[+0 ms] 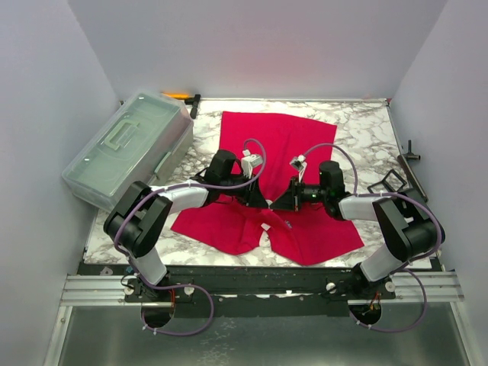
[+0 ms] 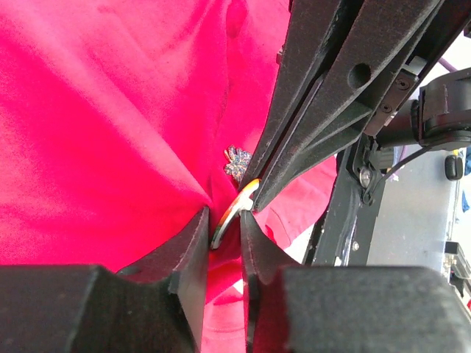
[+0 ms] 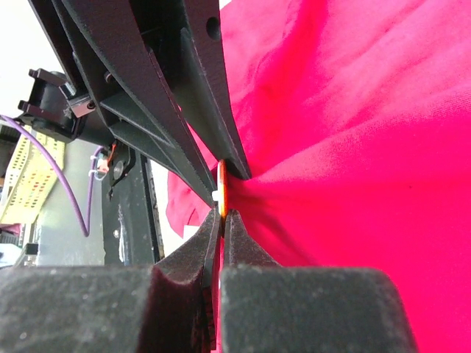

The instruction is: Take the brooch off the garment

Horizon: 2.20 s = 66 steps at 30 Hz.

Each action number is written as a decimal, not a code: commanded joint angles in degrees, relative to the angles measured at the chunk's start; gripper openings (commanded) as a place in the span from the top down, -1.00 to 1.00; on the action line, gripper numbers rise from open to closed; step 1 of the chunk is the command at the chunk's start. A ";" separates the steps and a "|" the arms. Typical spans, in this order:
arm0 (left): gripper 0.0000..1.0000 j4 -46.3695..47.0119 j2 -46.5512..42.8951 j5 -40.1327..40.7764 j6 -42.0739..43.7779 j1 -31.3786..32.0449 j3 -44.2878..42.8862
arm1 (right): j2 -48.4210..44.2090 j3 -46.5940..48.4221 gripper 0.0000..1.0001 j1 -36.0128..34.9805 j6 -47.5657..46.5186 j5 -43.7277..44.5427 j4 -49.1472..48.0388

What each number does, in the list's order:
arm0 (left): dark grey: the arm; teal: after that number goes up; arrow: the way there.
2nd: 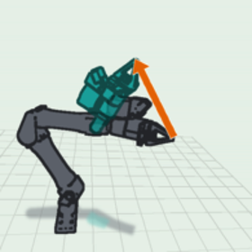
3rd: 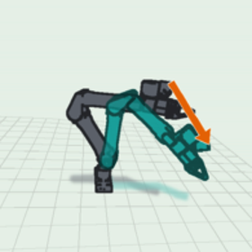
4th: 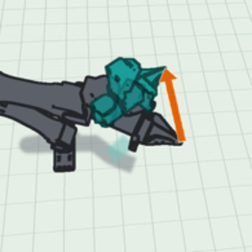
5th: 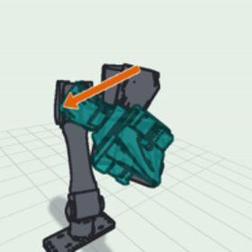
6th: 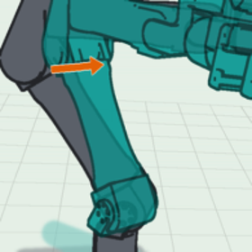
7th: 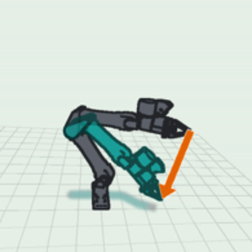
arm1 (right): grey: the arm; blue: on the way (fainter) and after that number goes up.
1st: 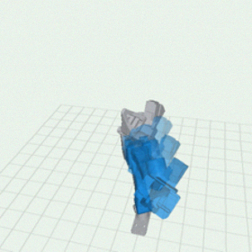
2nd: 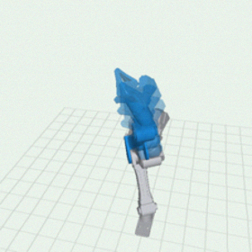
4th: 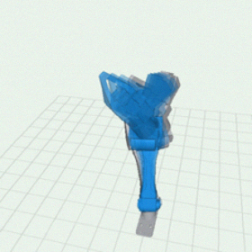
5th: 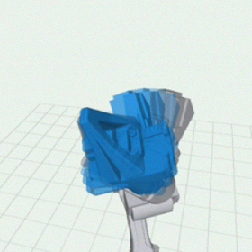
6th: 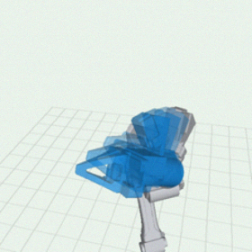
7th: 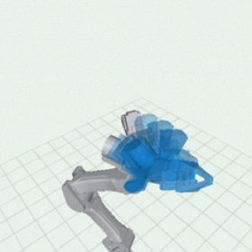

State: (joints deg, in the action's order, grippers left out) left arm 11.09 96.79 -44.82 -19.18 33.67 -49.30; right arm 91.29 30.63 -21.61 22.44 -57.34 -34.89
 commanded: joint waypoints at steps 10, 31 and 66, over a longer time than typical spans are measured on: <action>0.24 1.38 0.78 -1.74 -0.09 -2.80 0.18 | -1.33 -0.09 0.99 0.08 -2.29 -0.78 0.07; -0.12 3.66 -4.10 -5.80 3.66 -4.18 5.66 | -0.66 1.63 0.98 0.12 -6.28 4.44 5.83; 1.00 -5.27 -3.01 -6.44 10.48 0.43 3.15 | -1.96 5.48 0.99 -1.20 -19.26 16.66 16.29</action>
State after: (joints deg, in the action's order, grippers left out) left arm 7.64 95.26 -48.31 -10.39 34.20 -45.32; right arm 90.70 33.95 -22.68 4.82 -44.31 -19.97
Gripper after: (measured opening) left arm 0.005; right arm 0.012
